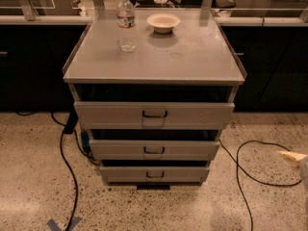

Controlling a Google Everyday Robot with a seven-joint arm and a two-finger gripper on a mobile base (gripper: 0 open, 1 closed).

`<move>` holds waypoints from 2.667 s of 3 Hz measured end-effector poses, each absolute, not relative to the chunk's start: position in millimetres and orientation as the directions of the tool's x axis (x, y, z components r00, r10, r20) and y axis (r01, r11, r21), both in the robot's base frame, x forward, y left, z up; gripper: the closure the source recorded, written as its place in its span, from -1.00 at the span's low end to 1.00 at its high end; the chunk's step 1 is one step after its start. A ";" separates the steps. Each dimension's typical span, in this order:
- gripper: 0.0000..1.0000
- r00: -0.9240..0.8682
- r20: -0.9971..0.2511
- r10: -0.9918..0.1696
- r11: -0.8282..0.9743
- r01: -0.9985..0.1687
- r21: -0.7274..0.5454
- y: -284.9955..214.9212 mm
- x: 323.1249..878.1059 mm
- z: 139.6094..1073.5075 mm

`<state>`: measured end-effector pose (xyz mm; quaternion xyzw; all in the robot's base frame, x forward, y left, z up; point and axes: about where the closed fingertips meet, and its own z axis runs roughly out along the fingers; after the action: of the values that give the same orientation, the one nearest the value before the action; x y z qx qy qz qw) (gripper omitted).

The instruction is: Open bottom drawer

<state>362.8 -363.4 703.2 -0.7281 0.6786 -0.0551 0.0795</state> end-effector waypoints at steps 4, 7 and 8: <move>-1.00 -0.219 -0.177 -0.960 0.233 -0.970 -0.065 -422.5 376.5 647.0; -1.00 -0.165 -0.148 -0.975 0.178 -0.981 -0.077 -400.6 352.4 608.5; -1.00 -0.161 -0.175 -0.971 0.193 -0.964 -0.184 -370.3 334.4 555.2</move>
Offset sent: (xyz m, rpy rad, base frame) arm 0.0123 -0.0613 -0.0317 0.1943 0.0849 -0.2001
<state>334.4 -370.3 555.2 -0.6350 0.7618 -0.0146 0.1271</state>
